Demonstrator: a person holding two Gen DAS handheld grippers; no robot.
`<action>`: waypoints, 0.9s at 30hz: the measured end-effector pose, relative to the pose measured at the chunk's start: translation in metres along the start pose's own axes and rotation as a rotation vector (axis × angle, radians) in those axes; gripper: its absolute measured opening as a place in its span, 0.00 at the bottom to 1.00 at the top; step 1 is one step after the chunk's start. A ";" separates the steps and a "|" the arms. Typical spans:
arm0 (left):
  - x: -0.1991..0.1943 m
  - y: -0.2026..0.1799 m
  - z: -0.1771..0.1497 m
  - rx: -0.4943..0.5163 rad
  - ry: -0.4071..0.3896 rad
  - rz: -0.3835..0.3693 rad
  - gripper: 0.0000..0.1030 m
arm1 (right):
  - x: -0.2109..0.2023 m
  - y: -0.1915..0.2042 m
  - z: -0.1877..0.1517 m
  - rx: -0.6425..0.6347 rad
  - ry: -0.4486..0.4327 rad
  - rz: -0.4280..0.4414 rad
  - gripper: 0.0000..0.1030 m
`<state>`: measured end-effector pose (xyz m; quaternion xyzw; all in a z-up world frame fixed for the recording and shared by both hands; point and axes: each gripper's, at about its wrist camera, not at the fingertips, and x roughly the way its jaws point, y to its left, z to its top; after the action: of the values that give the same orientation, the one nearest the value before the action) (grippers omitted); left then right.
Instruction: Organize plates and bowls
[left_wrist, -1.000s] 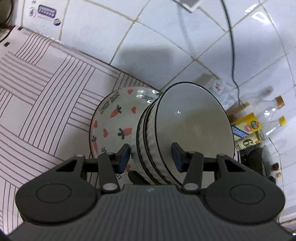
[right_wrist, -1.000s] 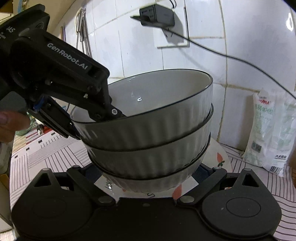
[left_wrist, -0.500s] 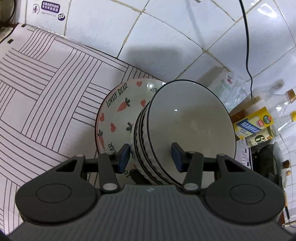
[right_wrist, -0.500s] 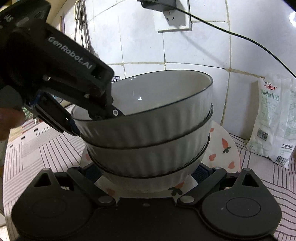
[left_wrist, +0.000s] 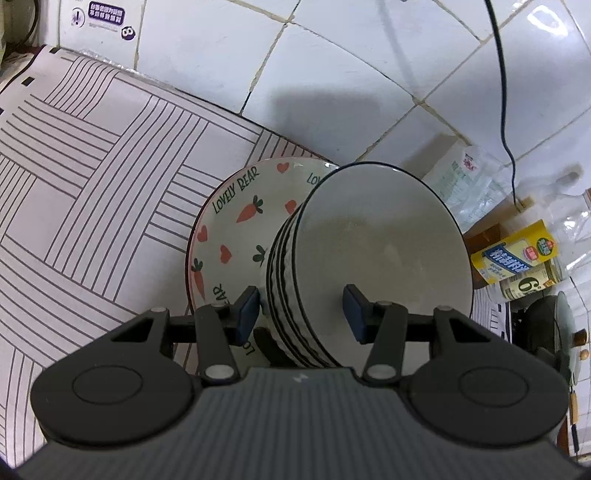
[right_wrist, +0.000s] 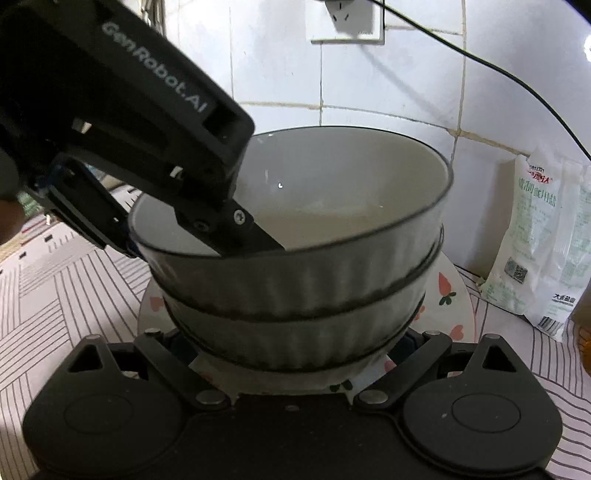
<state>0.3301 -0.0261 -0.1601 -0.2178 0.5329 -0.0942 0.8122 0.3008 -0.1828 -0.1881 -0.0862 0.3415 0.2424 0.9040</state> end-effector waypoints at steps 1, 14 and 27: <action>0.000 0.000 0.001 -0.005 0.001 0.005 0.45 | 0.000 0.001 0.002 0.001 0.015 -0.007 0.96; -0.049 -0.028 -0.004 0.146 -0.145 0.162 0.50 | -0.047 0.006 0.005 0.091 0.045 -0.033 0.96; -0.109 -0.041 -0.039 0.285 -0.130 0.217 0.57 | -0.118 0.028 0.005 0.187 -0.027 -0.155 0.95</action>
<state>0.2534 -0.0307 -0.0649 -0.0472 0.4808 -0.0662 0.8731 0.2133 -0.2016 -0.1059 -0.0244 0.3428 0.1401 0.9286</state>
